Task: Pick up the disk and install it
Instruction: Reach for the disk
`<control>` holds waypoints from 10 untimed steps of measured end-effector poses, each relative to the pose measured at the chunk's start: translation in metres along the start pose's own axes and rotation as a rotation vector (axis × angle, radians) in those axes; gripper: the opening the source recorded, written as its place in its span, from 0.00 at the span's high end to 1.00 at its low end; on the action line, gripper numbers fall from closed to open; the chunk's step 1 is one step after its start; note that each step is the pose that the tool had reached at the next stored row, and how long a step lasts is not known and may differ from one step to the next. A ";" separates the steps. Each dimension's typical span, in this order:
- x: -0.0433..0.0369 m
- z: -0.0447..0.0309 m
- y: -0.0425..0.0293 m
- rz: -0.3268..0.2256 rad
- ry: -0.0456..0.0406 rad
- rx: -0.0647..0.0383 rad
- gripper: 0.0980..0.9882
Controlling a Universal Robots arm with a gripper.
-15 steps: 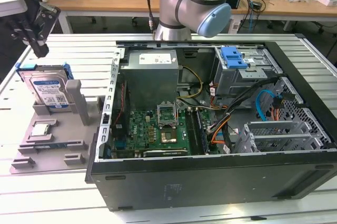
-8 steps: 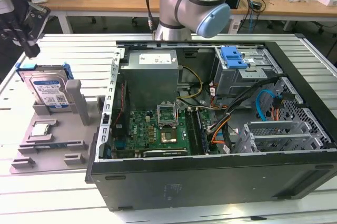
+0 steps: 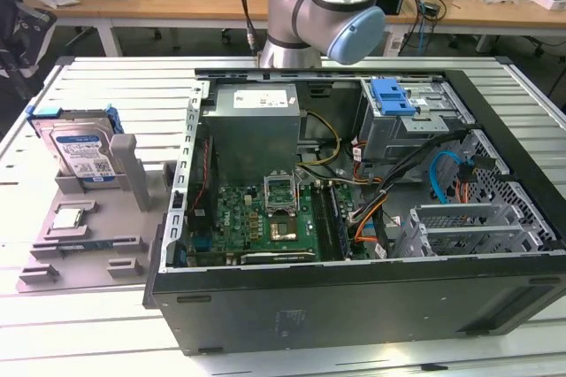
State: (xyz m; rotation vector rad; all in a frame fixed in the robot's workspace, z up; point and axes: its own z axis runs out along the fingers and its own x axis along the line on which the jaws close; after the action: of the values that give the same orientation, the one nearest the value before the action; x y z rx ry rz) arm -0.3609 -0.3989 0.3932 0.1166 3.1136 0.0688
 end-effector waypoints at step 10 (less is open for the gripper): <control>0.0246 -0.0006 -0.0018 0.000 0.0000 0.000 0.99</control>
State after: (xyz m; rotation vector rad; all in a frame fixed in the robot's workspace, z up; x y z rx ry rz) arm -0.3856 -0.3989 0.3932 0.1163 3.1136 0.0690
